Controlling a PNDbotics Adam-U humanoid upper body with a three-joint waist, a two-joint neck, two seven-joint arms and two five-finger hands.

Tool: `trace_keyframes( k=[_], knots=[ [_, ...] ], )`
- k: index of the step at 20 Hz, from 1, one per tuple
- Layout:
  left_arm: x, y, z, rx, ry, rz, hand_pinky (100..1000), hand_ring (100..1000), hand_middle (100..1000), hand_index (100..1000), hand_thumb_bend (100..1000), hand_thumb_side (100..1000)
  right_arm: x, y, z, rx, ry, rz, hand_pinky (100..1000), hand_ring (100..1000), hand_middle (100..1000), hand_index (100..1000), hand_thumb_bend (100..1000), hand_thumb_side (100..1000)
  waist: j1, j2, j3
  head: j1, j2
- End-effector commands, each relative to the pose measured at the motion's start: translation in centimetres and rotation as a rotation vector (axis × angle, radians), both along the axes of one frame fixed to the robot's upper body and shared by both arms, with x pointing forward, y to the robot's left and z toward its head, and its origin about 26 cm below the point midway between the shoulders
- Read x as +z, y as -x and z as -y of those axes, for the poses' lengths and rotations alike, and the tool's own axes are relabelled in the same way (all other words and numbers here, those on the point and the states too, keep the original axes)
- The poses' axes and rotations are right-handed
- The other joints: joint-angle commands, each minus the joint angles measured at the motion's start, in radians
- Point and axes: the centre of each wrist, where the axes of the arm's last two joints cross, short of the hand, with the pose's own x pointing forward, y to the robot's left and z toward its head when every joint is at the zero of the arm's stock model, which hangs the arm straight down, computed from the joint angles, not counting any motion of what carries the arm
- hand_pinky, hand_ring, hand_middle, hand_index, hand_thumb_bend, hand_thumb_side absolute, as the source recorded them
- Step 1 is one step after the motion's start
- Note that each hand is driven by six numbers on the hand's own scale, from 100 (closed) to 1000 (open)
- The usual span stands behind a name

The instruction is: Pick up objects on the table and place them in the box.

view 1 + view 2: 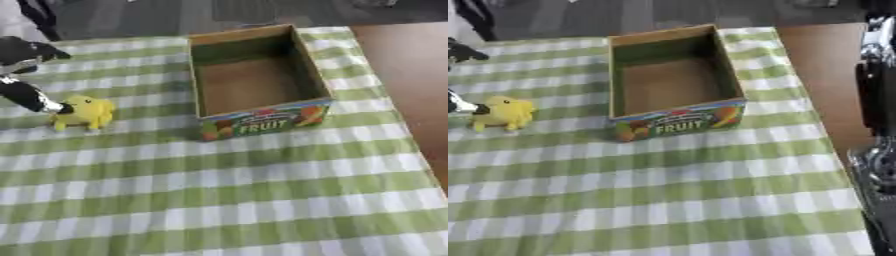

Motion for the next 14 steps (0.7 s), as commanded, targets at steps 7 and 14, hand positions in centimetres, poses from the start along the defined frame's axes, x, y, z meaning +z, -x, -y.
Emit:
trace_keyframes(
  k=[7,14],
  knots=[
    [0.92,-0.11,-0.10,-0.018,-0.021,-0.043,896,924,881,987,466,509,0.94,0.31,-0.01,0.009,0.010,0.033,785,849,621,872,100,842,-0.001,-0.014,-0.004,0.004,-0.017],
    [0.52,-0.39,0.05,0.011,-0.045,-0.045,891,925,885,965,347,469,1.04,0.29,-0.06,0.012,0.009,0.036,785,849,620,872,100,843,0.000,-0.005,-0.014,0.009,-0.025]
  ],
)
